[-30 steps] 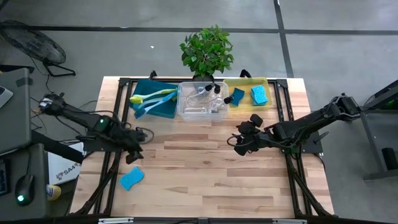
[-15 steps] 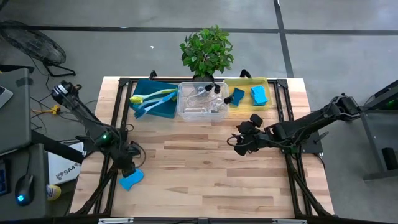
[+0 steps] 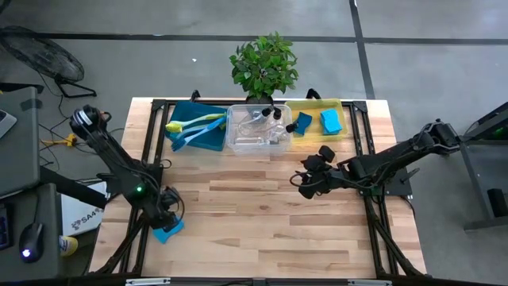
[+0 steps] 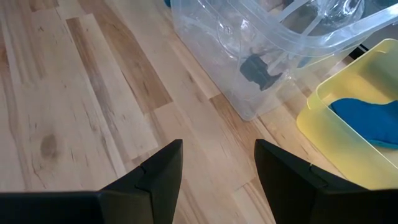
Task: Pick & Place Kitchen Sink Supplies
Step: Put the light blue sponge into the yellow bin
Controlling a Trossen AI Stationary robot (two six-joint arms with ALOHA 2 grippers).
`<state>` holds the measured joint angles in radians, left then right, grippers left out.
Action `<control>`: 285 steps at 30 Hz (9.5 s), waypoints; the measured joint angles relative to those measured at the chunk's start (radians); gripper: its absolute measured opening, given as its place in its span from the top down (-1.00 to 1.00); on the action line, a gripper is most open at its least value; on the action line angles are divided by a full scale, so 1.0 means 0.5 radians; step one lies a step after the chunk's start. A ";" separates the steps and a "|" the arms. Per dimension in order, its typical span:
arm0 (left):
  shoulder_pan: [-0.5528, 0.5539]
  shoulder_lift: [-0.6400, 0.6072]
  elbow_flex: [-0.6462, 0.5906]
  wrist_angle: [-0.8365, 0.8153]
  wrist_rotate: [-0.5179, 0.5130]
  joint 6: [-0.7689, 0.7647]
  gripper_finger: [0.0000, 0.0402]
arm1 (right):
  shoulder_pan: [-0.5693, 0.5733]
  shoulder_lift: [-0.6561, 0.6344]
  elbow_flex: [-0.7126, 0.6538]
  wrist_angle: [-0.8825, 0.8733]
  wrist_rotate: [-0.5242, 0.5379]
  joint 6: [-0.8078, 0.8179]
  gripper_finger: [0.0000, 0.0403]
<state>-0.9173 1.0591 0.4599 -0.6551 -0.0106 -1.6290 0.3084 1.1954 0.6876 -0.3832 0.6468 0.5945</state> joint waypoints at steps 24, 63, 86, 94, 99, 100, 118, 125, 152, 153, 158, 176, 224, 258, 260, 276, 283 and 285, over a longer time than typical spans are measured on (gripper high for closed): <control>0.000 0.134 0.001 0.132 -0.011 0.054 0.96 | 0.000 0.000 -0.001 0.015 -0.016 0.007 0.04; 0.003 0.132 -0.002 1.933 -2.433 2.029 1.00 | 0.000 0.001 -0.001 0.315 -0.029 -0.175 0.04; 1.088 0.143 0.000 3.361 -1.566 3.129 1.00 | 0.005 0.772 0.002 2.086 0.274 -1.269 0.04; 1.288 0.218 0.000 3.612 -1.463 3.105 1.00 | 0.005 1.012 0.002 2.843 0.341 -1.544 0.04; 1.364 0.386 -0.001 3.903 -1.389 3.091 1.00 | 0.005 1.147 0.040 3.155 0.331 -1.766 0.04; 1.376 0.423 0.000 3.969 -1.385 3.091 1.00 | 0.005 1.170 0.054 3.196 0.326 -1.813 0.04; 1.498 0.733 0.052 4.439 -1.298 2.944 1.00 | -0.160 1.258 0.269 3.396 0.171 -2.094 0.04; 1.498 0.737 0.048 4.433 -1.301 2.949 1.00 | -0.214 1.258 0.318 3.410 0.017 -2.092 0.04; 1.498 0.736 0.048 4.413 -1.285 2.949 1.00 | -0.224 1.258 0.420 3.406 0.007 -2.190 0.60; 1.498 0.736 0.048 4.413 -1.269 2.949 1.00 | -0.224 1.258 0.420 3.404 0.007 -2.190 0.66; 1.498 0.736 0.048 4.382 -1.255 2.949 0.99 | -0.223 1.258 0.420 3.375 0.000 -2.196 0.95; 1.494 0.733 0.046 4.294 -1.081 3.365 0.24 | -0.188 1.252 0.418 3.344 0.315 -2.231 0.99; 0.919 -0.558 -0.693 3.459 -1.412 3.919 -0.28 | -0.622 -0.939 -0.777 1.214 0.867 -0.254 1.00; 2.005 -0.508 -0.890 3.670 0.419 3.288 -0.28 | -1.965 -0.144 -0.778 1.389 -0.944 0.166 1.00; 2.005 -0.510 -0.890 3.787 0.458 3.322 -0.28 | -1.965 -0.138 -0.778 1.390 -0.957 0.175 1.00; 2.005 -1.317 -0.895 3.006 0.465 3.365 -0.28 | -1.965 -0.137 -0.778 1.390 -1.047 0.196 1.00; 2.005 -1.871 -0.896 2.272 0.352 3.385 -0.28 | -1.965 -0.137 -0.778 1.389 -1.047 0.228 1.00; 2.005 -2.024 -0.896 2.097 0.329 3.372 -0.28 | -1.965 -0.137 -0.778 1.388 -1.047 0.258 1.00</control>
<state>0.0852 0.0473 0.0116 0.3936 0.1541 0.0572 -0.6739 1.1267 0.2985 0.3110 0.1234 0.7237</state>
